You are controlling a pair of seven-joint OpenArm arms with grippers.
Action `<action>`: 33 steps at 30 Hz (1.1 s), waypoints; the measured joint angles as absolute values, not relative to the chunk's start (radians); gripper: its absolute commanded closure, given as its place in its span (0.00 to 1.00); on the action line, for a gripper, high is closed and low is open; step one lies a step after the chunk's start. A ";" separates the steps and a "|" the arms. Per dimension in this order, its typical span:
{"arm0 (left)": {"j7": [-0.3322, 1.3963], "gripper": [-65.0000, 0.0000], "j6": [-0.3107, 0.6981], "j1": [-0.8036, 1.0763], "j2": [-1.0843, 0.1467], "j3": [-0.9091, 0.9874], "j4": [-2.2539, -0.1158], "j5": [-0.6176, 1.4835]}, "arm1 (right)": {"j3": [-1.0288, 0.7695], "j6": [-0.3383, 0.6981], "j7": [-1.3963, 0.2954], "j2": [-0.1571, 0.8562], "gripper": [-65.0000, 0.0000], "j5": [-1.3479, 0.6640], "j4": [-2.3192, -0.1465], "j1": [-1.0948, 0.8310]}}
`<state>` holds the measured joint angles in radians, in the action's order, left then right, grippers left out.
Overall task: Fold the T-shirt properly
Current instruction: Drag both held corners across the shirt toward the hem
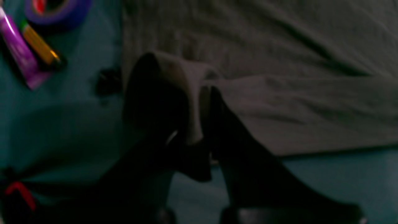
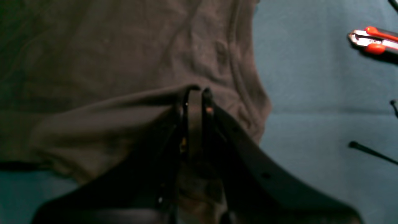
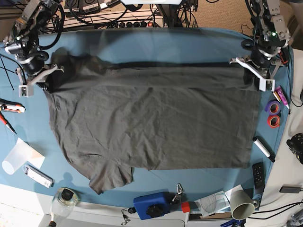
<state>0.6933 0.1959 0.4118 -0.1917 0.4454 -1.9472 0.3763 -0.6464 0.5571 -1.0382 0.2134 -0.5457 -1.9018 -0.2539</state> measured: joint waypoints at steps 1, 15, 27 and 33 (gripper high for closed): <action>0.681 1.00 0.171 0.407 -0.192 0.446 -1.947 0.364 | -0.644 0.558 -1.038 0.214 1.00 -0.546 -1.902 -0.249; 0.653 1.00 0.183 0.373 -0.192 0.446 -1.947 0.363 | -0.643 0.550 -1.031 0.215 1.00 -0.562 -1.715 -0.120; 0.653 1.00 0.183 0.306 -0.191 0.447 -1.841 0.363 | -0.534 0.561 -1.018 0.216 1.00 -0.490 -1.703 -0.083; 0.653 1.00 0.184 0.249 -0.192 0.446 -1.795 0.364 | -0.503 0.542 -0.994 0.215 1.00 -0.440 -1.703 -0.045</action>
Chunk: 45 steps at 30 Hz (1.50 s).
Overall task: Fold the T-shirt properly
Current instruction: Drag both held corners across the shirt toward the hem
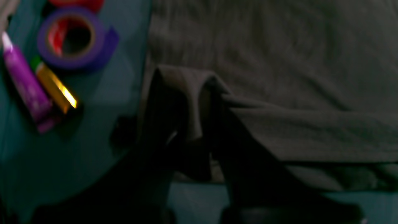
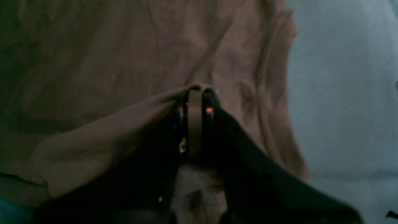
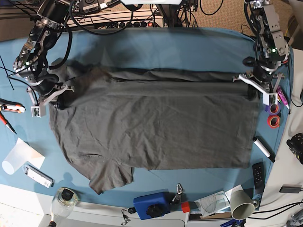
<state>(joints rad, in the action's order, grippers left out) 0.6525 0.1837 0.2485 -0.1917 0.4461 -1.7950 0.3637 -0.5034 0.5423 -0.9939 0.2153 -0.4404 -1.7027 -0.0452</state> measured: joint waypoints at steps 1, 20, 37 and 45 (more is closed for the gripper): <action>0.653 1.00 0.183 0.239 -0.192 0.446 -1.795 0.364 | -0.504 0.543 -0.994 0.216 1.00 -0.438 -1.698 -0.035; 0.649 1.00 0.186 0.076 -0.195 0.446 -1.588 0.364 | -0.501 0.546 -0.990 0.216 1.00 -0.390 -1.511 0.136; 0.646 1.00 0.249 0.000 -0.245 0.409 -1.489 0.377 | -0.495 0.546 -0.955 0.215 1.00 -0.355 -1.332 0.238; 0.645 1.00 0.253 -0.037 -0.248 0.393 -1.473 0.325 | -0.495 0.546 -0.928 0.215 1.00 -0.337 -1.332 0.238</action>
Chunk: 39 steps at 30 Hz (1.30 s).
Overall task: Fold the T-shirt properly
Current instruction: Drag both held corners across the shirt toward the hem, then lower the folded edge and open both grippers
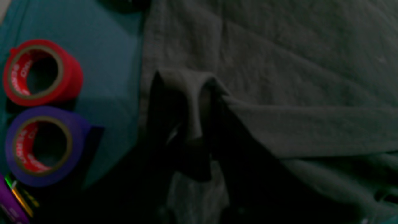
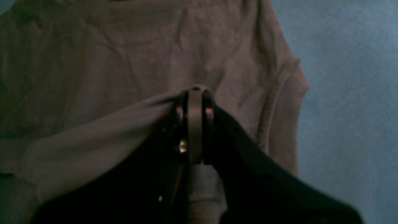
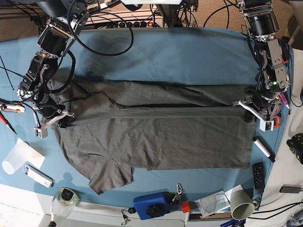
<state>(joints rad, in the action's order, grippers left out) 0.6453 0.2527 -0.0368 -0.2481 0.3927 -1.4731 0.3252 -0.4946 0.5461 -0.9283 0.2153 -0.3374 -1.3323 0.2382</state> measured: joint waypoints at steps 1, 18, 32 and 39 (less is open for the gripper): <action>0.646 1.00 0.253 -0.036 -0.250 0.393 -1.473 0.325 | -0.495 0.546 -0.919 0.215 1.00 -0.337 -1.332 0.238; 0.718 0.64 0.252 -0.118 -0.285 0.393 -1.473 0.318 | -0.496 0.583 -0.947 0.259 0.76 -0.353 -1.365 0.253; 0.812 0.44 0.252 -0.130 -0.285 0.393 -1.473 0.318 | -0.496 0.584 -1.040 0.307 0.76 -0.459 -1.413 0.249; 0.991 0.44 0.252 -0.128 -0.286 0.393 -1.549 0.371 | -0.513 0.584 -1.093 0.310 0.76 -0.599 -1.423 0.249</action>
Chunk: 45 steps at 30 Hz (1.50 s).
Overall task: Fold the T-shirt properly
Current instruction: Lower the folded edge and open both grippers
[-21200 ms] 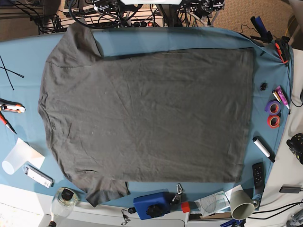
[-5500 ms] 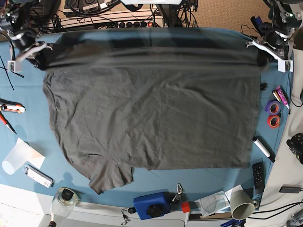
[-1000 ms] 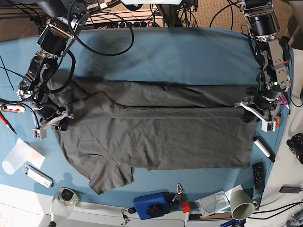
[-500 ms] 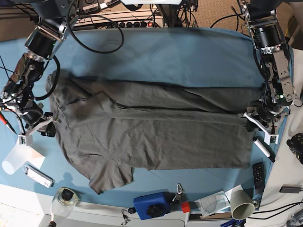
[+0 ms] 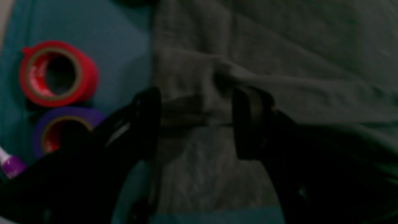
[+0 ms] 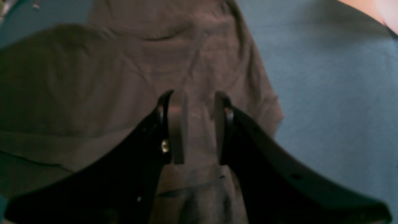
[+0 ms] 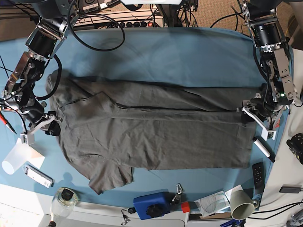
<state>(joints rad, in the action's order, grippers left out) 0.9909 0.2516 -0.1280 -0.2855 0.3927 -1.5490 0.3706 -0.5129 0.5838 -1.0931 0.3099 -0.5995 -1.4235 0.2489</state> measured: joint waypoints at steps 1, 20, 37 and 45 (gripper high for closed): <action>0.997 0.44 0.251 -0.129 -0.286 0.393 -1.568 0.372 | -0.519 0.584 -1.103 0.310 0.76 -0.608 -1.430 0.249; 1.036 0.44 0.223 -0.014 -0.256 0.508 -1.573 0.431 | -0.638 0.566 -1.205 0.319 0.76 -0.617 -1.460 0.249; 1.005 0.44 0.228 -0.014 -0.213 0.505 -1.560 0.405 | -0.714 0.456 -1.246 0.410 0.76 -0.517 -1.460 0.228; 1.005 0.44 0.228 -0.014 -0.213 0.505 -1.560 0.405 | -0.711 0.501 -1.397 0.409 0.76 -0.600 -1.460 0.210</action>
<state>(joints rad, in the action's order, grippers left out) 1.0054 0.2283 -0.0135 -0.2131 0.5053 -1.5604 0.4049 -0.7113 0.5014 -1.3968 0.4091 -0.5999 -1.4597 0.2100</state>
